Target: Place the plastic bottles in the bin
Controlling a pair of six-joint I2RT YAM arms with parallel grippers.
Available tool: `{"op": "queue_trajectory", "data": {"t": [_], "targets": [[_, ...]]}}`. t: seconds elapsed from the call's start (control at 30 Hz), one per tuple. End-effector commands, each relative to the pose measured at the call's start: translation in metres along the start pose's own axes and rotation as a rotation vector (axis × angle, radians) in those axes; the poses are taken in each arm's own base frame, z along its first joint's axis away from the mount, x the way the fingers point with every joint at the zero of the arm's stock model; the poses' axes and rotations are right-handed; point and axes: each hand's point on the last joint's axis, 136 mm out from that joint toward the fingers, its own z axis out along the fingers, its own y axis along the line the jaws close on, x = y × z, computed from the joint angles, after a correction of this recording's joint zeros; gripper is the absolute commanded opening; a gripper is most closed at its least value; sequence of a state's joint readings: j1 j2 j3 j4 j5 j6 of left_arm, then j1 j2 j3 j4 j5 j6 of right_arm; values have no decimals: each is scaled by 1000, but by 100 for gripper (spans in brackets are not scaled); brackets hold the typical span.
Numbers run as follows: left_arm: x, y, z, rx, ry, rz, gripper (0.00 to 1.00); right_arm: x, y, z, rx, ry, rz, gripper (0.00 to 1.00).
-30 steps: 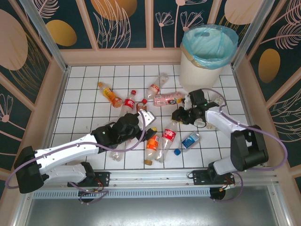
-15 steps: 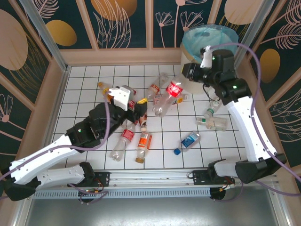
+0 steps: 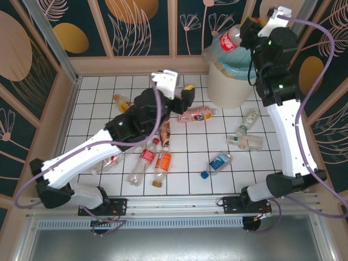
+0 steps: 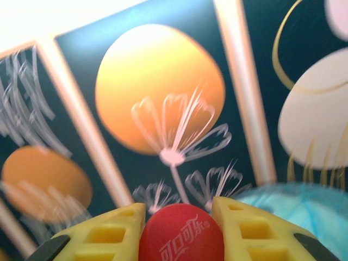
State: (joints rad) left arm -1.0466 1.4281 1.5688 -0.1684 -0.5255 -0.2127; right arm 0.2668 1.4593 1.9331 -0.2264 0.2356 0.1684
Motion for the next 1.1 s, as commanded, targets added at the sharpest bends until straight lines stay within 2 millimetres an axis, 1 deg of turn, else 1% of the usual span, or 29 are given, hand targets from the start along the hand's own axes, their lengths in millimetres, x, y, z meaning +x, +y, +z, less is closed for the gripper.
{"op": "queue_trajectory", "data": {"t": [0.0,0.07,0.1,0.17,0.2,0.23,0.27,0.33,0.4,0.47,0.53,0.63,0.73,0.8,0.87,0.97,1.0,1.07], "targets": [[-11,-20,18,36,-25,-4,72,-53,-31,13,140,-230,-29,0],[-12,-37,34,77,-27,-6,73,-49,-50,27,182,-284,-54,0],[-9,-46,45,94,-14,-3,73,-43,-58,37,192,-299,-63,0],[-6,-62,61,129,7,-6,73,-28,-76,60,216,-269,-88,0],[2,-71,73,144,31,-4,73,-16,-85,75,227,-231,-102,0],[3,-78,79,161,40,-9,73,-4,-92,89,234,-188,-117,0],[5,-83,84,172,49,-11,73,7,-96,100,238,-153,-128,0],[10,-91,92,189,67,-21,74,34,-100,122,222,-69,-153,0],[17,-93,97,190,79,-26,74,62,-100,140,186,13,-173,0],[26,-92,99,186,93,-28,74,90,-98,154,150,91,-182,0],[35,-90,100,181,107,-30,75,114,-98,162,129,155,-186,0],[46,-87,99,174,122,-34,76,141,-95,168,102,211,-197,0],[58,-83,99,160,144,-29,76,166,-88,170,77,259,-250,0],[65,-80,98,153,157,-25,77,185,-81,170,54,295,-302,6],[72,-77,97,148,168,-21,78,202,-77,170,49,316,-362,6],[81,-71,94,132,180,-20,78,221,-72,170,56,335,-473,2],[84,-69,93,126,183,-20,78,225,-74,170,75,340,-518,0],[87,-65,90,116,189,-26,78,230,-81,173,119,346,-596,0]]}}
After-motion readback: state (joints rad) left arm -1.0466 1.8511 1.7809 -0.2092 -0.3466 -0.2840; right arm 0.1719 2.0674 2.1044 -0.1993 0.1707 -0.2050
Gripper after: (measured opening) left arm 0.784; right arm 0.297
